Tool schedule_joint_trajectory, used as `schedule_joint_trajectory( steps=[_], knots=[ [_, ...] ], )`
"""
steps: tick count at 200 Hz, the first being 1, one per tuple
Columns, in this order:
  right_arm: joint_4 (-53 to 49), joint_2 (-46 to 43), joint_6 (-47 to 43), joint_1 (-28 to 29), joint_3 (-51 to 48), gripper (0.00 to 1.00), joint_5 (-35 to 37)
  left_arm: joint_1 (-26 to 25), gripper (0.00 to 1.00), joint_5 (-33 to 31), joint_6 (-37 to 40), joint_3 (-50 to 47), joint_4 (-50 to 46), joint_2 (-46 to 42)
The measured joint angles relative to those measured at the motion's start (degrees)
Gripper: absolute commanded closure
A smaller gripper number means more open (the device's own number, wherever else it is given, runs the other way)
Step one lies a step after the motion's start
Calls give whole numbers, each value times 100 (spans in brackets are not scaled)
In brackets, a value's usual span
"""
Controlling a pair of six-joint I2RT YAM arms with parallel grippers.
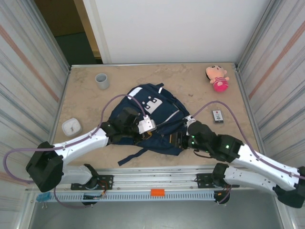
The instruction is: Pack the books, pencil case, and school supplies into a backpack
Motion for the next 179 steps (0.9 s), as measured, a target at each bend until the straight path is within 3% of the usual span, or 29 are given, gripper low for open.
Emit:
schedule_joint_trajectory(
  steps=[56,144,179],
  knots=[
    [74,1462,756,199,343,67,439,0,99,186,-334,37,-59,13],
    [433,2002,833,190,461,69,339,0,99,229,-374,37,-66,15],
    [398,2083,837,188,588,62,291,0,99,229,-382,37,-74,13]
  ],
)
